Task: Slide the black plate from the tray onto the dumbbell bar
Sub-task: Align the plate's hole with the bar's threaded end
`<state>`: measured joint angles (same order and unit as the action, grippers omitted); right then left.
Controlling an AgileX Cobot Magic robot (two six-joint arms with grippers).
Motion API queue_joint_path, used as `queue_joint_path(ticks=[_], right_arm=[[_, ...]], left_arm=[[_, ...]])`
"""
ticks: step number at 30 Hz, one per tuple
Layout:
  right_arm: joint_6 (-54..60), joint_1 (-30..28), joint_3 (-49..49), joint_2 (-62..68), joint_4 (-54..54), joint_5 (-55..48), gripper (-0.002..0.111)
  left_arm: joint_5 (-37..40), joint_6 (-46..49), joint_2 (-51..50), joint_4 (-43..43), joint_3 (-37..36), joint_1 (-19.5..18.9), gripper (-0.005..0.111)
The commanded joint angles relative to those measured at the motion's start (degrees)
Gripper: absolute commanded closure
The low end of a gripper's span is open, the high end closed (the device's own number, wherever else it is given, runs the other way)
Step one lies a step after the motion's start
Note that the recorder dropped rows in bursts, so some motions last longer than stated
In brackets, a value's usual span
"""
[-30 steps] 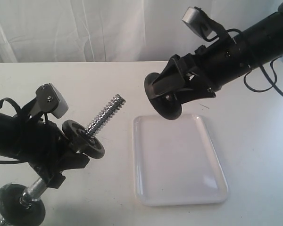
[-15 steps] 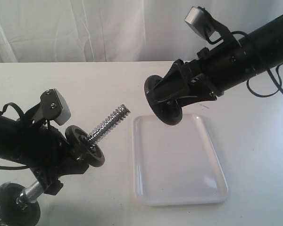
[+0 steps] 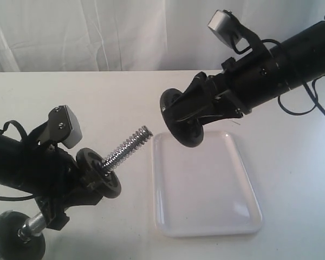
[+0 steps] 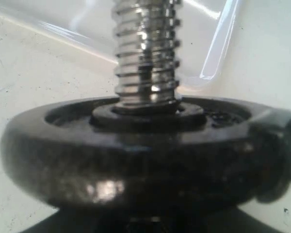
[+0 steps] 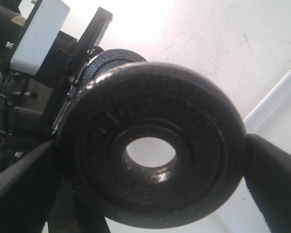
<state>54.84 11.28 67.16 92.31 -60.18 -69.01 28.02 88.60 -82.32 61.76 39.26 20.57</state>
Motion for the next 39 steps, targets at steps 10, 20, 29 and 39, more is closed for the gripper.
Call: queue_joint_path(ticks=[10, 20, 29, 39], right_arm=[[7.5, 1.0, 0.1, -1.2, -4.5, -1.0, 0.108], [10.4, 1.0, 0.1, -1.2, -4.5, -1.0, 0.108], [14.5, 1.0, 0.1, -1.2, -4.6, -1.0, 0.108], [15.7, 1.0, 0.1, -1.2, -5.2, -1.0, 0.108]], left_arm=[[6.5, 4.3, 1.8, 8.1, 1.2, 0.2, 0.107], [6.6, 6.2, 1.8, 8.4, 1.2, 0.2, 0.107], [7.9, 8.7, 1.8, 9.4, 1.2, 0.2, 0.107], [8.8, 11.4, 1.8, 11.4, 1.2, 0.2, 0.107]])
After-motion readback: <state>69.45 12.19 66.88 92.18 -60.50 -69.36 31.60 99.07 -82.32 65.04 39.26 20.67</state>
